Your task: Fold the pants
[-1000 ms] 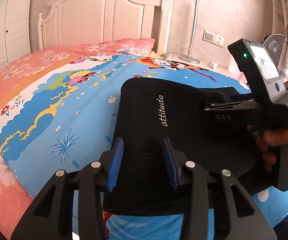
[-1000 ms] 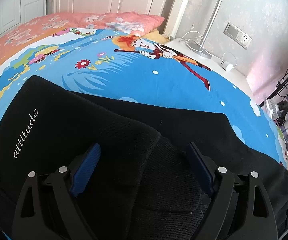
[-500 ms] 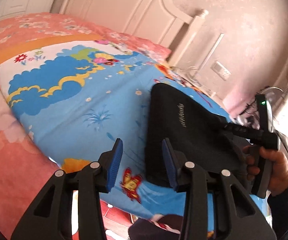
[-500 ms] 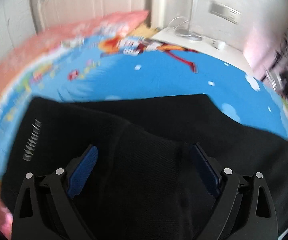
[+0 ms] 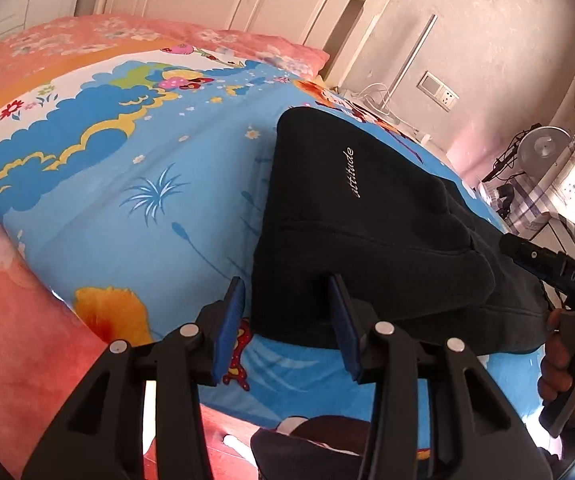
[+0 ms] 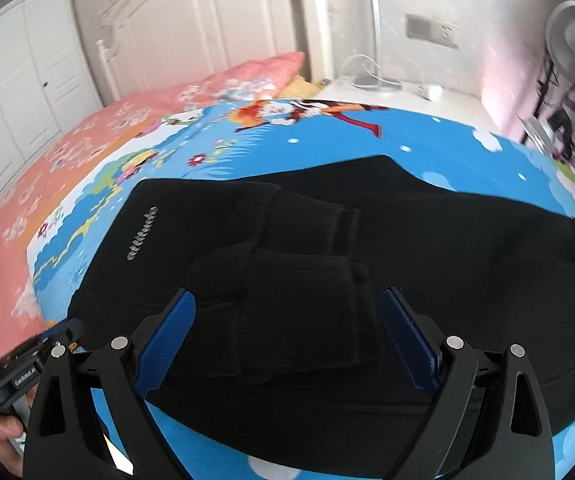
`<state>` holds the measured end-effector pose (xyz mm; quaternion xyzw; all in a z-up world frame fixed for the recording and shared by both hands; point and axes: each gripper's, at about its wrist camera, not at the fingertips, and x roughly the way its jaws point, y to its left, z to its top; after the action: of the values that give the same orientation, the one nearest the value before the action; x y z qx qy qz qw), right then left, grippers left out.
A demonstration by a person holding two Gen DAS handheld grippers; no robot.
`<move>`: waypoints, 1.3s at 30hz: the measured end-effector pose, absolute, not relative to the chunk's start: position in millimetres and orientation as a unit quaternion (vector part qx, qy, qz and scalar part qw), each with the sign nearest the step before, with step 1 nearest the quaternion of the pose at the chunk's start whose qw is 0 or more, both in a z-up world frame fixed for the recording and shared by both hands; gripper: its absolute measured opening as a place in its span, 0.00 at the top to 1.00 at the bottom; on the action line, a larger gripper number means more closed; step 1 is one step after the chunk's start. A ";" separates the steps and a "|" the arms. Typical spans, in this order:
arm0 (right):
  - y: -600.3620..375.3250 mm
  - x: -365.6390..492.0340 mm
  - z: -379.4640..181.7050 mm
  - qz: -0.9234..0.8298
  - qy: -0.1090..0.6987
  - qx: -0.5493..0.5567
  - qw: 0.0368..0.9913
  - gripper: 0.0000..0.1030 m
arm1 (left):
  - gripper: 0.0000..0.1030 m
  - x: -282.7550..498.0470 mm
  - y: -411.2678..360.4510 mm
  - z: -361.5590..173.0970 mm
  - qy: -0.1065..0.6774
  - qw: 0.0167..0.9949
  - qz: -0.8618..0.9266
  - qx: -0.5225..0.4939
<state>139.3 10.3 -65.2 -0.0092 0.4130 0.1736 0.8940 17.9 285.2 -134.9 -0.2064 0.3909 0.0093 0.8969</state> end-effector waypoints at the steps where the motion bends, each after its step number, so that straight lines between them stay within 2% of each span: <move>1: 16.3 138.2 -67.3 0.176 0.410 -0.023 0.895 0.17 | 0.58 17.7 285.0 -133.6 0.390 0.897 0.011 -0.207; 2: 25.8 138.1 -74.7 0.170 0.413 -0.060 0.893 0.28 | 0.60 17.8 285.0 -131.7 0.388 0.897 0.011 -0.209; 3: 31.1 138.5 -83.1 0.164 0.424 -0.087 0.886 0.31 | 0.61 16.9 285.8 -125.6 0.380 0.900 0.009 -0.213; 7: 34.7 138.0 -93.8 0.169 0.437 -0.097 0.878 0.31 | 0.61 29.6 286.8 -79.2 0.333 0.927 0.001 -0.174; 11: 37.7 136.5 -96.2 0.164 0.436 -0.112 0.878 0.31 | 0.61 83.8 285.6 -50.7 0.349 0.928 -0.013 -0.133; 13: 36.4 137.3 -96.6 0.166 0.438 -0.109 0.877 0.31 | 0.61 128.1 279.5 -54.6 0.375 0.922 -0.020 -0.097; 15: 35.8 138.3 -96.8 0.166 0.440 -0.107 0.876 0.31 | 0.71 171.3 275.5 -68.3 0.409 0.908 -0.024 -0.082; 16: 36.2 138.6 -97.3 0.165 0.439 -0.109 0.876 0.31 | 0.73 189.9 273.7 -77.6 0.429 0.899 -0.028 -0.081; 18: 37.2 137.8 -98.2 0.166 0.437 -0.112 0.877 0.31 | 0.74 221.5 269.8 -100.1 0.473 0.879 -0.021 -0.062; 21: 36.4 139.2 -98.8 0.168 0.439 -0.111 0.876 0.31 | 0.73 235.0 268.2 -103.6 0.484 0.874 -0.014 -0.048; 26: 36.2 139.6 -98.9 0.169 0.438 -0.111 0.876 0.30 | 0.73 203.5 269.6 -78.5 0.450 0.890 -0.017 -0.076; 31: 36.6 139.9 -99.1 0.167 0.437 -0.111 0.877 0.29 | 0.65 133.9 269.3 -67.9 0.403 0.911 0.048 -0.067; 33: 37.3 139.2 -99.2 0.166 0.436 -0.114 0.877 0.29 | 0.50 105.4 267.3 -71.0 0.391 0.916 0.061 -0.072; 36: 37.8 137.8 -99.4 0.163 0.434 -0.116 0.878 0.28 | 0.49 75.0 270.9 -85.0 0.394 0.911 0.047 -0.112; 39: 37.0 137.5 -99.5 0.159 0.433 -0.117 0.880 0.23 | 0.47 64.3 269.4 -108.8 0.413 0.902 0.027 -0.121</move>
<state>137.5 37.0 -99.5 -0.1171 0.4330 0.1586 0.8796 64.3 269.4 -108.8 -0.1207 0.4132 0.0273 0.9022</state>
